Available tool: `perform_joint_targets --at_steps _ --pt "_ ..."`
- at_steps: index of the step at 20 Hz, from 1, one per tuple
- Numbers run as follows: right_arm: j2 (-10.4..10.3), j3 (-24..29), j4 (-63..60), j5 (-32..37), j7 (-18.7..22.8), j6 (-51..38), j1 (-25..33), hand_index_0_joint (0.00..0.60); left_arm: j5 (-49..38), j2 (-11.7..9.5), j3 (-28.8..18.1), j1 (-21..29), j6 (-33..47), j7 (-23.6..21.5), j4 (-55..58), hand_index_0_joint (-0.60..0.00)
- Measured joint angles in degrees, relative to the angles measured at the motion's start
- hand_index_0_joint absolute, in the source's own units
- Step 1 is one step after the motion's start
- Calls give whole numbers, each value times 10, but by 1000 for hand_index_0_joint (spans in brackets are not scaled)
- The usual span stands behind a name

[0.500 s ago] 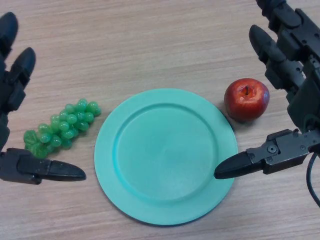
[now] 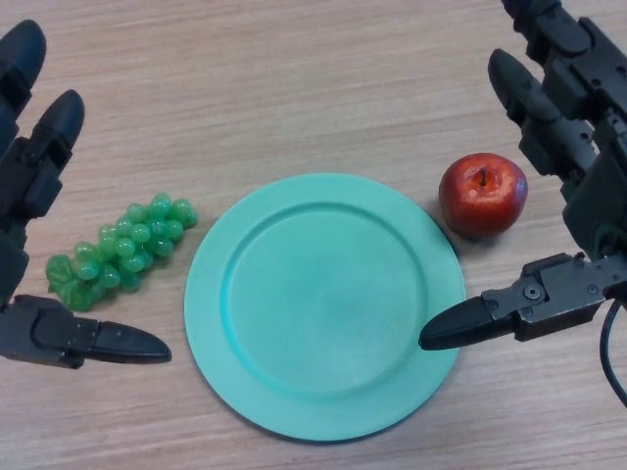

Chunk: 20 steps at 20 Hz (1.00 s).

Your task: Pick up the green grapes and place it on the plate

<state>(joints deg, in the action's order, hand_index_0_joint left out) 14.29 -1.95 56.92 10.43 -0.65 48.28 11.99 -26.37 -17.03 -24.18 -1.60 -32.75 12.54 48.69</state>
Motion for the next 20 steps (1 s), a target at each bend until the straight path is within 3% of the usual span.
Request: perform_joint_targets --at_steps 5,10,12,15,20 --pt "1 0 0 0 1 0 -2 0 36 -9 -3 23 40 1 -95 0" --pt "14 0 0 10 19 0 2 0 109 -33 13 61 152 6 -257 0" --pt "22 1 1 10 24 0 6 0 138 -40 37 82 206 1 -336 0" --pt "25 9 1 26 26 0 8 0 150 -54 73 105 225 -8 -397 0" --pt "35 13 1 37 37 -1 -2 0 255 -75 102 146 315 -31 -524 0"
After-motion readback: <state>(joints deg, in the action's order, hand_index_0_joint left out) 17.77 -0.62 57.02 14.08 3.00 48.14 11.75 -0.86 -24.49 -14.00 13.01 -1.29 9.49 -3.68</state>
